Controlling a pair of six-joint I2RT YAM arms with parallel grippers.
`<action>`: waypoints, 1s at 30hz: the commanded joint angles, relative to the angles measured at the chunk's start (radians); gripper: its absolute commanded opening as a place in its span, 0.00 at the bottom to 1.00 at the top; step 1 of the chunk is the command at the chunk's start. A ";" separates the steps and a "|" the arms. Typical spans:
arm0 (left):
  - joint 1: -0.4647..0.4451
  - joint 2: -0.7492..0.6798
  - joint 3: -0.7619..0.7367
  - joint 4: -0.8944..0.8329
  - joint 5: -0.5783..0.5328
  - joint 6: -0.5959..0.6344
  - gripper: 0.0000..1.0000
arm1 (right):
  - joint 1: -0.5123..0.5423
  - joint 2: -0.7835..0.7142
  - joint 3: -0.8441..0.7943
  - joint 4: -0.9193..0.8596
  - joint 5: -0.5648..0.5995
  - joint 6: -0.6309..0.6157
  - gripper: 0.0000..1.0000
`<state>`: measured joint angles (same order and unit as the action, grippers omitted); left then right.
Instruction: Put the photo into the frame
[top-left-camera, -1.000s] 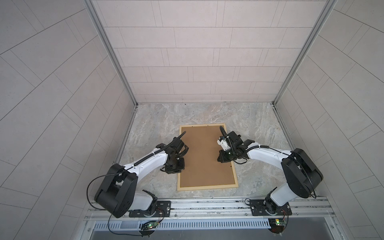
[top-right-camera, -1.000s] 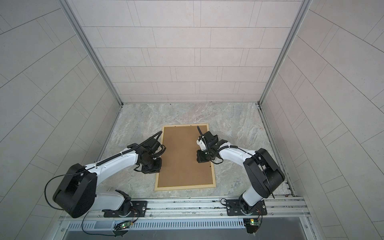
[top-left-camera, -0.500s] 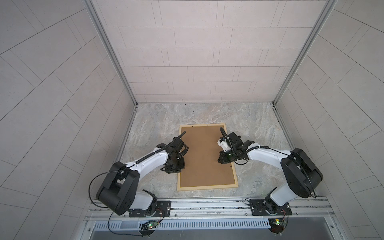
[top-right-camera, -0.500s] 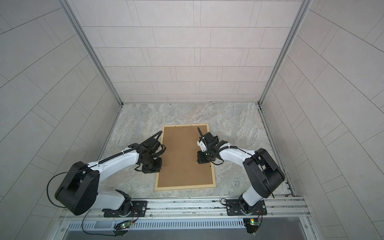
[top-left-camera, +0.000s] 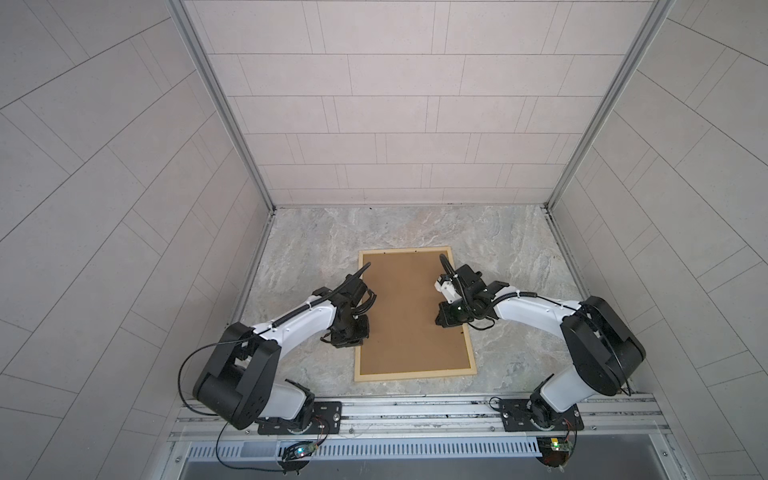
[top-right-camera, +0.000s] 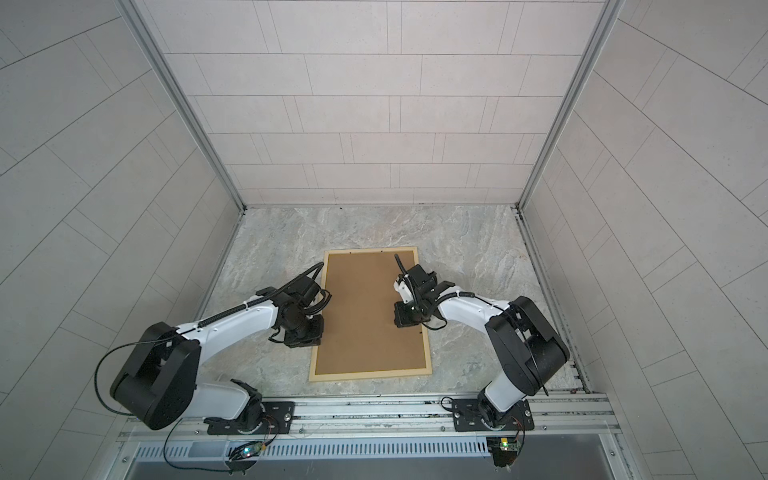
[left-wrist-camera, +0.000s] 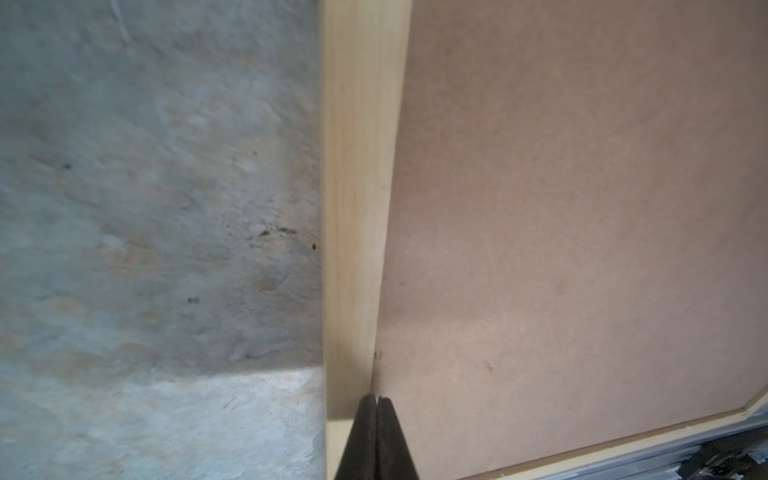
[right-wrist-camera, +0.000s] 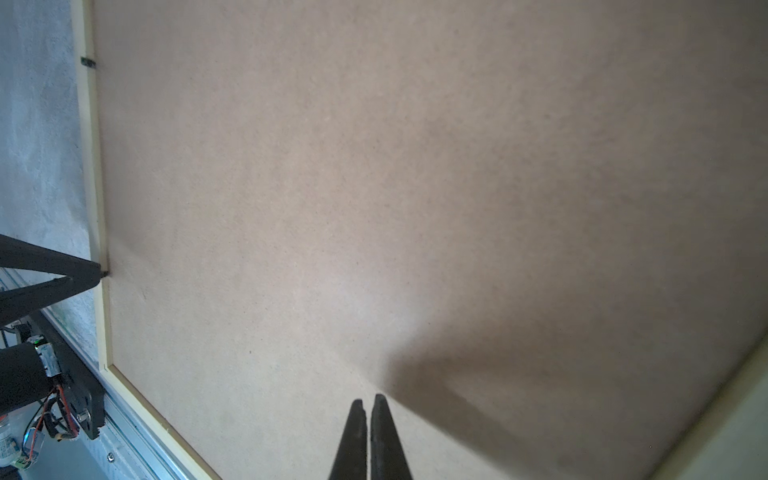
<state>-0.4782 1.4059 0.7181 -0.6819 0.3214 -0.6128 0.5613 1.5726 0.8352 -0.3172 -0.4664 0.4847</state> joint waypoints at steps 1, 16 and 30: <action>-0.026 0.053 -0.069 0.039 0.030 -0.018 0.06 | 0.005 0.012 -0.012 0.003 0.004 0.010 0.00; -0.087 0.078 -0.111 0.066 -0.046 -0.062 0.06 | 0.005 0.017 -0.021 0.012 0.002 0.010 0.00; -0.046 -0.073 0.091 -0.086 -0.013 -0.021 0.07 | 0.005 -0.013 -0.031 0.018 0.009 0.019 0.00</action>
<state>-0.5339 1.3605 0.7738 -0.6968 0.3111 -0.6556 0.5613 1.5780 0.8188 -0.3000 -0.4664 0.4953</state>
